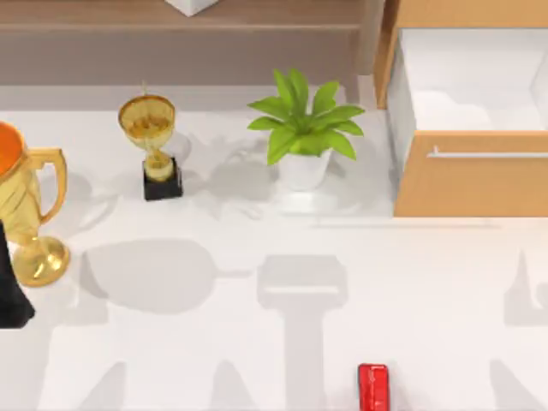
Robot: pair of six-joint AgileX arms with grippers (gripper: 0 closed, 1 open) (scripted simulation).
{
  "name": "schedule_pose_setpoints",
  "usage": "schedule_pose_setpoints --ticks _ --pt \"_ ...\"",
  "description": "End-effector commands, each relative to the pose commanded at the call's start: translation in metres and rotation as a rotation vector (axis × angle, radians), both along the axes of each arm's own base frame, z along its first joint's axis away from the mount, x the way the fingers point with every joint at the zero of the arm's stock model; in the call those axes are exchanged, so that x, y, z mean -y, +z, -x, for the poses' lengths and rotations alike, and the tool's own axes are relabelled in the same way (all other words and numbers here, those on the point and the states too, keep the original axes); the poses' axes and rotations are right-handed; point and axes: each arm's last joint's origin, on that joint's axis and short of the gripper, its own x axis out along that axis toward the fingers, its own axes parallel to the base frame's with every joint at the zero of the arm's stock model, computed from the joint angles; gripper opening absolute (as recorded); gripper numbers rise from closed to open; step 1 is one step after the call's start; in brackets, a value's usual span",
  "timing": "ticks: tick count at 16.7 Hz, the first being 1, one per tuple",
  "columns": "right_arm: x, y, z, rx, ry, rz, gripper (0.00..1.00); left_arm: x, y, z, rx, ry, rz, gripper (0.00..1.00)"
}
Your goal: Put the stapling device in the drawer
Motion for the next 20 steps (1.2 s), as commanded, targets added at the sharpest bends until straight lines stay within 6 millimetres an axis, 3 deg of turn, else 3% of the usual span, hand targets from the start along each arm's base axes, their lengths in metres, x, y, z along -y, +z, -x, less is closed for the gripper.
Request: schedule_pose_setpoints --ticks 5,11,15,20 --pt "-0.004 0.004 -0.002 -0.059 0.033 -0.035 1.0 0.0 0.0 0.0 0.0 0.0 0.0 1.0" --pt "-0.03 0.029 -0.019 -0.421 0.179 -0.191 1.0 0.0 0.0 0.0 0.0 0.0 0.0 1.0" --pt "-0.067 0.047 -0.042 -0.77 0.241 -0.264 1.0 0.0 0.0 0.0 0.0 0.0 0.0 1.0" --pt "-0.137 0.048 -0.069 -1.191 0.197 -0.239 1.0 0.0 0.0 0.0 0.0 0.0 0.0 1.0"
